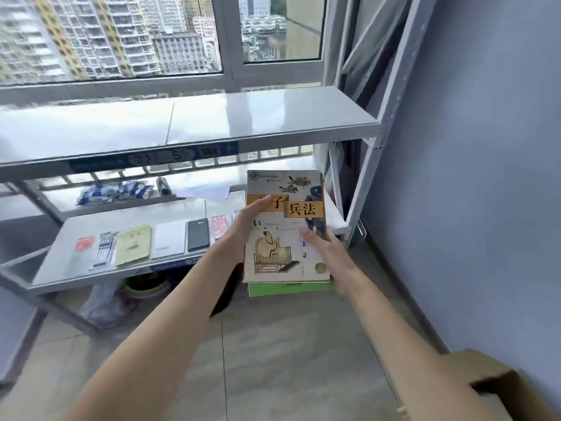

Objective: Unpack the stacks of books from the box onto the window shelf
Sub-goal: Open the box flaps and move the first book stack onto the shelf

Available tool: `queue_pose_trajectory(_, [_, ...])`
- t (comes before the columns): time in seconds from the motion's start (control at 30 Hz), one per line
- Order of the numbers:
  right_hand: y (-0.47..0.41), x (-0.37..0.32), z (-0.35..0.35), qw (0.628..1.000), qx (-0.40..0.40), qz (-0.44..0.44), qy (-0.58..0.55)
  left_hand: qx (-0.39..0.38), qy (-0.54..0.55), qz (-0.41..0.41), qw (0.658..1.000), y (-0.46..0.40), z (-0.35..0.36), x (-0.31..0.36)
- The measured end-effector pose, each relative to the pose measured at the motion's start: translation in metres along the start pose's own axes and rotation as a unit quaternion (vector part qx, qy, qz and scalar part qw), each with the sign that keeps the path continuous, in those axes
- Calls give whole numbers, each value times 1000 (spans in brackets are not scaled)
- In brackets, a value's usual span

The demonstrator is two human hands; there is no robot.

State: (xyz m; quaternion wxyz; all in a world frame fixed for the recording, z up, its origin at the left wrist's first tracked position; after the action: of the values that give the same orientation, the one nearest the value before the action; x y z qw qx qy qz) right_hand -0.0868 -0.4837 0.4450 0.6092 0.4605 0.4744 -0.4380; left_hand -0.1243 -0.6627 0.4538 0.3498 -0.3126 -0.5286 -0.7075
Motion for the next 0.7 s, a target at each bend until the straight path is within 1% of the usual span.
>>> queue_pose_trajectory(0.13, [-45,-9,78,998,-52,-2,22,48,16,28,998,15,-81,32])
queue_pose_trajectory(0.37, [-127,-24,202,990,-128,-28,45,60,55,81,993,29,-205,91])
queue_pose_trajectory(0.5, [-169,-36,272,984,-169,-32,39,93,74,100,988,39,-271,125])
queue_pose_trajectory(0.7, [-209,-49,372,972,-232,-30,37,118,87,133,980,71,-360,159])
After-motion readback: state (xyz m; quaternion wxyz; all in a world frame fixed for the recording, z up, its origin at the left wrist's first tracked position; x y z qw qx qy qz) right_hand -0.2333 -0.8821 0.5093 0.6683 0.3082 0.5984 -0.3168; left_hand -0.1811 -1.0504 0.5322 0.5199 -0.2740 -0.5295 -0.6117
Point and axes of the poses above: each hand's wrist, its own y-axis away from the middle knuckle, its own z-axis out of the palm, x = y × z, the point moved 4 cm from there along -y, towards the middle knuckle, and after that the axes turned 8 degrees about -z, right-handed, at the moved point
